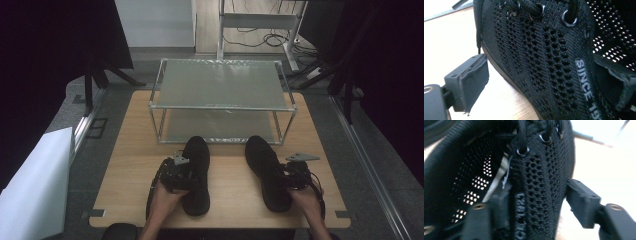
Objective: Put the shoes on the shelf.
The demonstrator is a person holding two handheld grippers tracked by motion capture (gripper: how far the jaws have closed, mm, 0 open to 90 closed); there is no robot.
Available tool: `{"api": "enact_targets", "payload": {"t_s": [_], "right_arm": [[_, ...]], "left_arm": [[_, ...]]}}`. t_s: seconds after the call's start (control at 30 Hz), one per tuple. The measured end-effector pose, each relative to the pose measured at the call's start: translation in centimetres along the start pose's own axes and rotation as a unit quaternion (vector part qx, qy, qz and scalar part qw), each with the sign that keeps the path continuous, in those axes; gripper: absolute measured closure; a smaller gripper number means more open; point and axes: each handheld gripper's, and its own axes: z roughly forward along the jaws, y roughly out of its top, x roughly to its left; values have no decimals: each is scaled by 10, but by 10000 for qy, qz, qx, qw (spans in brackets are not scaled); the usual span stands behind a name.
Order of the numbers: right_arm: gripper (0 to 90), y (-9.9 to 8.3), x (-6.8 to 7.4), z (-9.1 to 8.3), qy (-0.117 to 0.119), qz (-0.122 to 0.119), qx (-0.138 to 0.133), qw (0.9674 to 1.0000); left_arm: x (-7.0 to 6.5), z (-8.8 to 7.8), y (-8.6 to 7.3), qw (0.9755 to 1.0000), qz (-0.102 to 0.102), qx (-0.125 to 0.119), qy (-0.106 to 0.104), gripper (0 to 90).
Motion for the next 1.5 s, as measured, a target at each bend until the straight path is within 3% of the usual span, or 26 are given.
{"api": "enact_targets", "payload": {"t_s": [0.13, 0.23, 0.5, 0.7, 0.8, 0.9, 1.03, 1.13, 1.33, 1.4, 1.5], "right_arm": [[636, 0, 7, -4, -469, -322, -120, 9983], [707, -1, 8, -5, -645, -328, -150, 9973], [748, -6, -6, -9, -274, 325, -391, 9983], [750, -9, -20, -13, 176, 920, -443, 9946], [751, -12, -27, -16, 456, 1258, -499, 9898], [750, -13, -29, -19, 734, 1592, -640, 9824], [750, -11, -30, -23, 1064, 1966, -836, 9711], [749, -10, -28, -24, 1232, 2083, -959, 9655], [748, -5, -20, -28, 1554, 2175, -1163, 9566], [748, -3, -18, -30, 1660, 2225, -1241, 9527], [746, -1, -15, -33, 1872, 2314, -1343, 9452]], "left_arm": [[-1, -5, 0, 9995, 183, -82, 261, 364], [13, -8, -3, 9998, 21, -161, 123, 515], [31, -15, -9, 9993, 2, -344, 108, 741], [40, -16, -9, 9989, -226, -391, -149, 769], [46, -16, -11, 9959, -576, -507, -475, 775], [51, -18, -11, 9901, -919, -691, -804, 776], [51, -24, -10, 9857, -1107, -856, -943, 776], [51, -29, -9, 9823, -1215, -975, -1036, 775], [50, -40, -8, 9712, -1533, -1260, -1317, 771], [47, -44, -7, 9697, -1554, -1314, -1350, 771], [42, -51, -5, 9702, -1472, -1382, -1336, 771]]}}
